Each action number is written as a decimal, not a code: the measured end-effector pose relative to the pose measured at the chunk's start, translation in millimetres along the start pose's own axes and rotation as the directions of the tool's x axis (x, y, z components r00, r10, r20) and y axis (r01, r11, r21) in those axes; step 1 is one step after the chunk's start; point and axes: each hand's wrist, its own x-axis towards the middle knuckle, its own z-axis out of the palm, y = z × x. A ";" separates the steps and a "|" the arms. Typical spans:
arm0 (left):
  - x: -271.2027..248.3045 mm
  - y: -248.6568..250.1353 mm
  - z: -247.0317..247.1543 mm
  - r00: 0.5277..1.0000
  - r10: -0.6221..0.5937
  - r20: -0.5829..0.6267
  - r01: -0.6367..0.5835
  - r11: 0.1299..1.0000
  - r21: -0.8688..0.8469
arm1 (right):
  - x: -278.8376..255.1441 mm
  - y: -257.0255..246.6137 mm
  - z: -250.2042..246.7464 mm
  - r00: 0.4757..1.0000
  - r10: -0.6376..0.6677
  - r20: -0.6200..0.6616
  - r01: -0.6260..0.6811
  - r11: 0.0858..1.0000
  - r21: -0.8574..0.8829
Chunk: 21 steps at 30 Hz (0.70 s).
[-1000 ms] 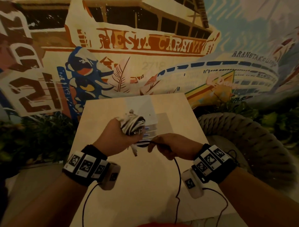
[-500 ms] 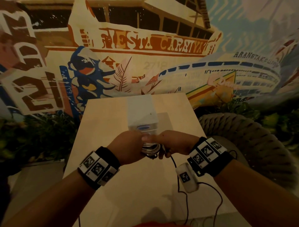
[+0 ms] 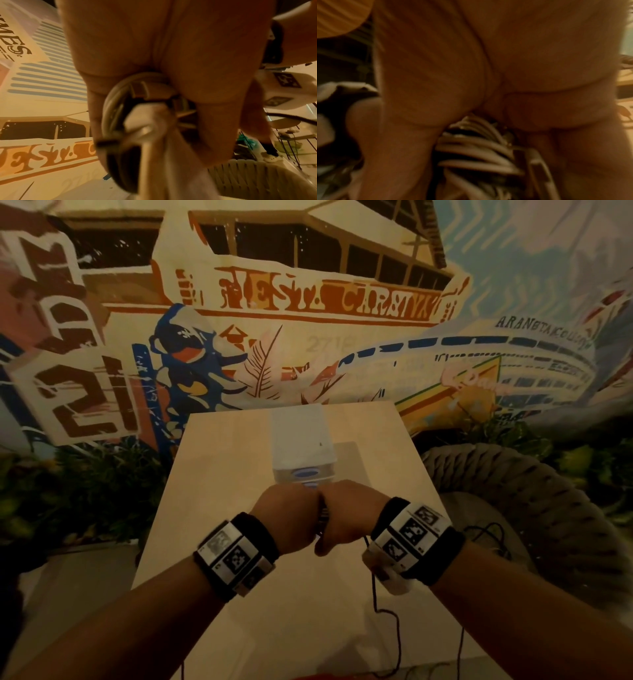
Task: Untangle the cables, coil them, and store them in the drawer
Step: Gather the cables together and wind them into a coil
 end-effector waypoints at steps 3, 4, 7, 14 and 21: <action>3.5 2.9 5.7 0.997 -0.024 0.071 0.021 0.999 0.045 | 1.9 -2.7 8.7 0.995 0.095 0.017 -0.093 0.991 -0.099; 4.8 3.2 7.9 0.995 -0.037 0.088 0.034 0.999 0.039 | 2.9 -1.4 10.2 0.994 0.104 0.023 -0.101 0.990 -0.103; 7.7 5.1 14.8 0.997 -0.050 0.058 0.052 0.998 -0.024 | 2.9 6.4 10.5 0.999 0.047 0.005 -0.046 0.998 -0.046; -6.5 4.9 16.5 0.974 -0.025 -0.224 -0.011 0.987 -0.159 | -1.4 22.6 0.7 0.989 0.056 0.139 -0.077 0.986 0.151; -1.3 4.1 19.3 0.999 0.024 -0.039 -0.029 0.991 -0.131 | -3.1 23.4 -2.0 0.963 0.043 0.265 -0.110 0.963 0.245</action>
